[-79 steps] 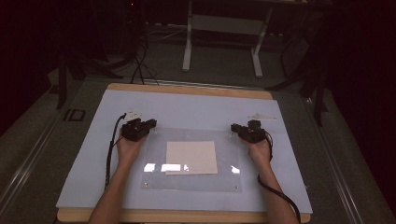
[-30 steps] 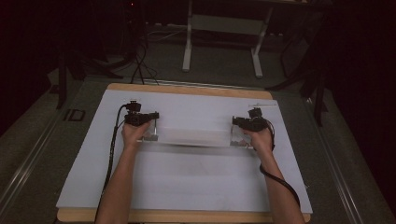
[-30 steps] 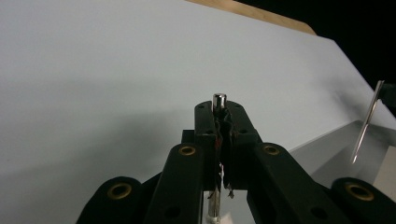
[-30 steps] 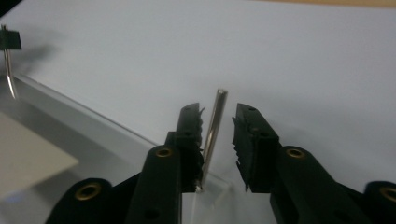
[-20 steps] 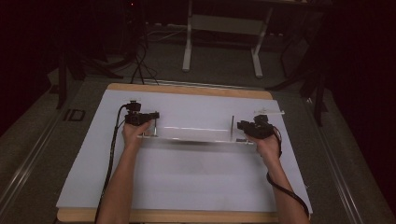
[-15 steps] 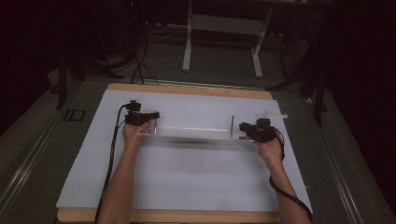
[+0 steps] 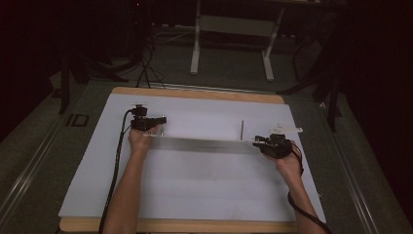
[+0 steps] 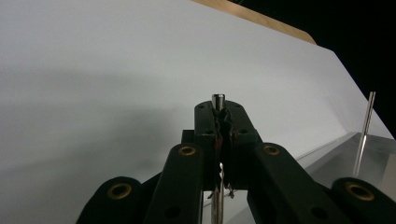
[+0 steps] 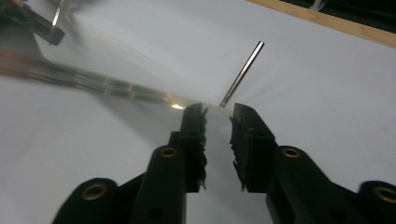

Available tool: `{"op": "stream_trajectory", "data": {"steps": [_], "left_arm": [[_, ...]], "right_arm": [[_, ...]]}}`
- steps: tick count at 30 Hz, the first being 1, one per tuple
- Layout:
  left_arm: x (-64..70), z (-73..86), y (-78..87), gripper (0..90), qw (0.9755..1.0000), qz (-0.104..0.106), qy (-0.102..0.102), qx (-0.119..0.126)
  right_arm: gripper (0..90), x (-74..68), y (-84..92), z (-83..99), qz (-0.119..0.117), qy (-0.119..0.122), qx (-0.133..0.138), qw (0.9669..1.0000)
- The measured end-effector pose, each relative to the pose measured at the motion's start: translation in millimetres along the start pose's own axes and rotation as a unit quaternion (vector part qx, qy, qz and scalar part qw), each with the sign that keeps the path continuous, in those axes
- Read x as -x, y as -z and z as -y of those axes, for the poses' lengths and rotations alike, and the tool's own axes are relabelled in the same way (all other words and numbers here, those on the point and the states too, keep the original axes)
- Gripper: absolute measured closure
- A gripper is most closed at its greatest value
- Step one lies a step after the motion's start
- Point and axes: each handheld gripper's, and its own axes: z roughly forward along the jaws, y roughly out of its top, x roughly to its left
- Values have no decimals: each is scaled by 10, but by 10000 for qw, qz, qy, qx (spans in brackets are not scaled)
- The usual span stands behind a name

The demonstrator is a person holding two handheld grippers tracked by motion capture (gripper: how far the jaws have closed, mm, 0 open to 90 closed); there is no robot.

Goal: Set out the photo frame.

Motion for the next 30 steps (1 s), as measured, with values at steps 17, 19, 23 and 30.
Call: {"op": "stream_trajectory", "data": {"steps": [17, 19, 23, 30], "left_arm": [[1, -3, -6, 856, 10000, -28, -17, -10], [-2, -2, -5, 856, 10000, -14, -21, -8], [-8, -1, -10, 855, 10000, -5, 4, 3], [-7, 1, -9, 850, 10000, -11, -22, 9]], "right_arm": [[524, -163, 19, -121, -616, 764, 576, 9935], [516, -201, -23, -138, -749, 872, 682, 9910], [514, -187, -38, -143, -802, 791, 740, 9909], [512, -157, -49, -142, -894, 725, 766, 9904]]}}
